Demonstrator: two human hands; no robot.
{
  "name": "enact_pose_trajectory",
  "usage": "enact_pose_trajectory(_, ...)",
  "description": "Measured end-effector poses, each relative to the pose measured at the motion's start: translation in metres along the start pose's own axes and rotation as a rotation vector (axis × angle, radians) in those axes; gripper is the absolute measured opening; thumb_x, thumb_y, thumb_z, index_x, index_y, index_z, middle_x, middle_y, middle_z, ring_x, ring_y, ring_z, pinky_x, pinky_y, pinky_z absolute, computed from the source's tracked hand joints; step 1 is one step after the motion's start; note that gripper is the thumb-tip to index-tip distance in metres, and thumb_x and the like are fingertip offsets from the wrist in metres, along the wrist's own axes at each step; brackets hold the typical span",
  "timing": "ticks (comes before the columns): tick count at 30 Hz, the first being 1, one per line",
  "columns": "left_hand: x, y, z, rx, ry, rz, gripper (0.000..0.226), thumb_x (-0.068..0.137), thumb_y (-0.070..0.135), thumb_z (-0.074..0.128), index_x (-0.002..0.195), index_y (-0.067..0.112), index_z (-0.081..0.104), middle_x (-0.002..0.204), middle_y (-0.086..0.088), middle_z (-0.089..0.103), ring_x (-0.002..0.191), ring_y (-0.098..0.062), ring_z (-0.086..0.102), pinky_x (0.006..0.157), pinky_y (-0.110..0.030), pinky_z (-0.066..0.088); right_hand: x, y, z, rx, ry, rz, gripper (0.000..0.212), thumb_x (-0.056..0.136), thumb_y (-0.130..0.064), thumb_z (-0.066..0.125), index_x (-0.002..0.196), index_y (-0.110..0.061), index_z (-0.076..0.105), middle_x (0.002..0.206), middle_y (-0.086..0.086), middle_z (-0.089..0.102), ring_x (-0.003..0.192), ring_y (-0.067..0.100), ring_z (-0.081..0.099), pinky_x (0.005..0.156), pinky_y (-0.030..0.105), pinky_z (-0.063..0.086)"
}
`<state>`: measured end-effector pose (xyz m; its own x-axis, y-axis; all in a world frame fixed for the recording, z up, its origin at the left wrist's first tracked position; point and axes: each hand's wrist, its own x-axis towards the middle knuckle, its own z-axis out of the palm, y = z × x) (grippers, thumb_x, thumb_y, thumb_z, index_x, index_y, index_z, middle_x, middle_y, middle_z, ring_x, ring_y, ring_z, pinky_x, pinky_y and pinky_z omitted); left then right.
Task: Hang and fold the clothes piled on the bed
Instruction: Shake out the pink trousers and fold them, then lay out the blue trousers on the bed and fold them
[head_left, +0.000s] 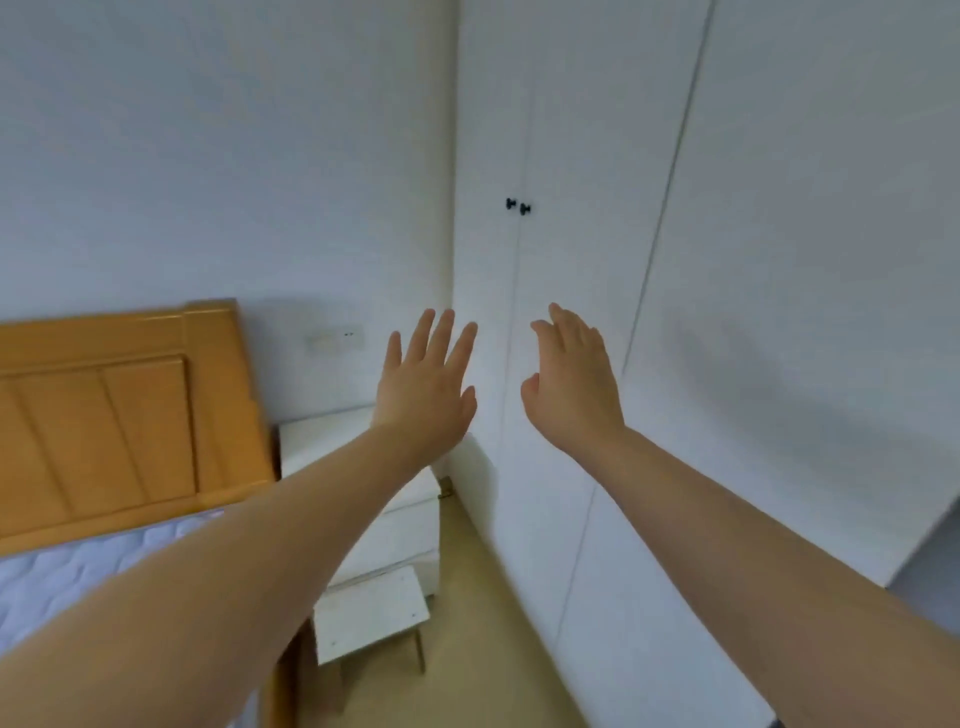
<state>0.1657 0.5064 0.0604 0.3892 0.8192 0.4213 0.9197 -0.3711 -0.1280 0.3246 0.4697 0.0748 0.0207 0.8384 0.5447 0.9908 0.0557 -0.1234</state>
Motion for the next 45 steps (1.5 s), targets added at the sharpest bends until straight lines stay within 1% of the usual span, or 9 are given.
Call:
enact_pose_trajectory(5,-0.065,-0.091,0.034,0.097,-0.119,-0.209,0.071,0.099,0.051,0.021,0.149,0.020,-0.018,0.158,-0.005,-0.021,0.145,-0.027,-0.021,0.116,-0.050,-0.004,0.000,-0.093,0.080,0.066,-0.083,-0.187,0.047,0.100,-0.029,0.034,0.142,-0.007,0.035,0.156,0.013,0.022,0.145,0.026,0.017,0.118,0.043,0.013)
enact_pose_trajectory(11,-0.140,-0.197,0.067,0.134,-0.224,-0.452,0.070,0.099,0.050,0.021,0.150,0.021,-0.016,0.158,-0.006,-0.020,0.144,-0.027,-0.020,0.116,-0.050,-0.004,-0.004,-0.213,0.156,0.179,-0.203,-0.362,0.049,0.101,-0.031,0.032,0.143,-0.006,0.033,0.156,0.015,0.022,0.144,0.029,0.018,0.117,0.046,0.014)
enact_pose_trajectory(15,-0.181,-0.250,0.101,0.136,-0.259,-0.542,0.068,0.100,0.047,0.023,0.150,0.020,-0.016,0.159,-0.006,-0.018,0.145,-0.026,-0.019,0.116,-0.050,-0.003,-0.020,-0.275,0.209,0.250,-0.254,-0.423,0.049,0.101,-0.031,0.032,0.143,-0.007,0.033,0.155,0.015,0.023,0.144,0.027,0.019,0.117,0.046,0.015)
enact_pose_trajectory(20,-0.238,-0.312,0.182,0.116,-0.249,-0.681,0.068,0.101,0.044,0.026,0.151,0.020,-0.014,0.159,-0.005,-0.018,0.146,-0.025,-0.018,0.117,-0.049,-0.002,-0.057,-0.346,0.303,0.339,-0.333,-0.461,0.050,0.102,-0.032,0.033,0.145,-0.008,0.031,0.156,0.014,0.020,0.145,0.028,0.016,0.117,0.045,0.012)
enact_pose_trajectory(23,-0.276,-0.337,0.243,0.089,-0.227,-0.755,0.067,0.101,0.042,0.027,0.151,0.021,-0.012,0.159,-0.005,-0.016,0.146,-0.025,-0.015,0.118,-0.049,0.000,-0.080,-0.373,0.362,0.333,-0.324,-0.500,0.050,0.102,-0.034,0.033,0.145,-0.009,0.030,0.156,0.013,0.021,0.144,0.028,0.018,0.117,0.044,0.017)
enact_pose_trajectory(31,-0.382,-0.369,0.375,0.044,-0.232,-0.789,0.065,0.102,0.039,0.026,0.151,0.023,-0.011,0.159,-0.003,-0.016,0.146,-0.023,-0.015,0.118,-0.048,0.000,-0.171,-0.426,0.487,0.277,-0.410,-0.408,0.053,0.102,-0.037,0.030,0.147,-0.010,0.026,0.156,0.013,0.021,0.144,0.027,0.018,0.116,0.046,0.020)
enact_pose_trajectory(34,-0.423,-0.372,0.388,-0.015,-0.268,-0.793,0.065,0.101,0.039,0.026,0.151,0.024,-0.012,0.159,-0.002,-0.016,0.146,-0.023,-0.015,0.118,-0.049,0.001,-0.217,-0.448,0.501,0.288,-0.498,-0.356,0.054,0.102,-0.037,0.028,0.148,-0.010,0.024,0.157,0.013,0.019,0.145,0.026,0.017,0.117,0.046,0.018)
enact_pose_trajectory(38,-0.476,-0.382,0.387,-0.011,-0.282,-0.713,0.065,0.101,0.038,0.028,0.151,0.023,-0.010,0.159,-0.002,-0.015,0.147,-0.023,-0.013,0.117,-0.049,0.002,-0.266,-0.472,0.508,0.228,-0.524,-0.355,0.054,0.102,-0.036,0.029,0.148,-0.008,0.021,0.158,0.014,0.015,0.145,0.027,0.015,0.117,0.048,0.015)
enact_pose_trajectory(45,-0.549,-0.403,0.411,-0.093,-0.271,-0.791,0.065,0.101,0.038,0.030,0.152,0.023,-0.008,0.160,-0.004,-0.013,0.147,-0.023,-0.011,0.118,-0.049,0.005,-0.328,-0.512,0.534,0.231,-0.518,-0.338,0.052,0.101,-0.034,0.032,0.144,-0.006,0.028,0.155,0.016,0.023,0.142,0.029,0.022,0.114,0.047,0.022)
